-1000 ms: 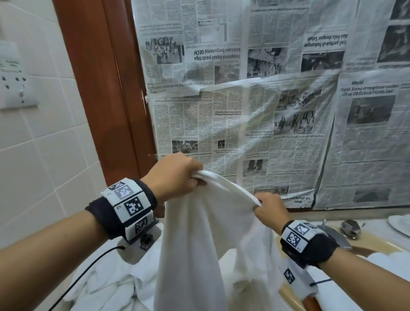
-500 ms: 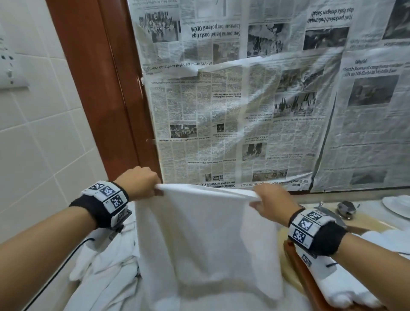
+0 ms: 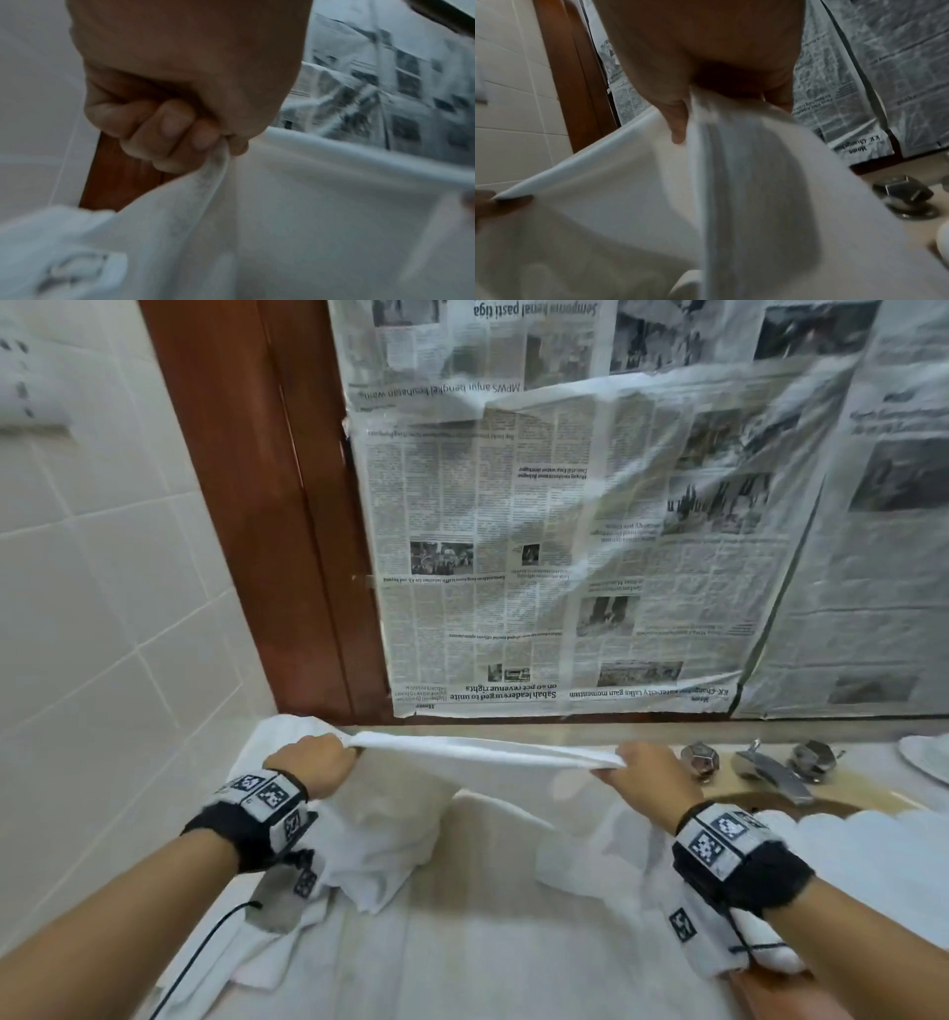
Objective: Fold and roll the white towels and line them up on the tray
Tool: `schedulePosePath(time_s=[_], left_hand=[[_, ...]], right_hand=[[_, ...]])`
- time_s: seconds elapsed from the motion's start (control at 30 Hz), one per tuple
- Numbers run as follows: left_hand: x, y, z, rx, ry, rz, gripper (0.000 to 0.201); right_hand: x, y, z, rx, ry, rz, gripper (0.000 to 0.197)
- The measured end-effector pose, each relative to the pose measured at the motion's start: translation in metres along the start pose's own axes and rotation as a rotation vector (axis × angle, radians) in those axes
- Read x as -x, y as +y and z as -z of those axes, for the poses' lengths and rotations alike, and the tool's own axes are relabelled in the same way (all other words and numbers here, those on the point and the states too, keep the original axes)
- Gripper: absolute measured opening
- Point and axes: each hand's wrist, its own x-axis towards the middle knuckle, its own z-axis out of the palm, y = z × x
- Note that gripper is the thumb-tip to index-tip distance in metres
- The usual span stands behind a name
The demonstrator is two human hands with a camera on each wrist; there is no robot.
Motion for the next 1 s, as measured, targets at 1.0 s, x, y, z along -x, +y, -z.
schedulePosePath(time_s=[1.0], left_hand=[[0.077,0.030,-0.234,0.572,-0.114,0.161,0.034]], right_hand=[[0.076,0.099,-0.172,-0.717,-0.268,-0.729,0.017]])
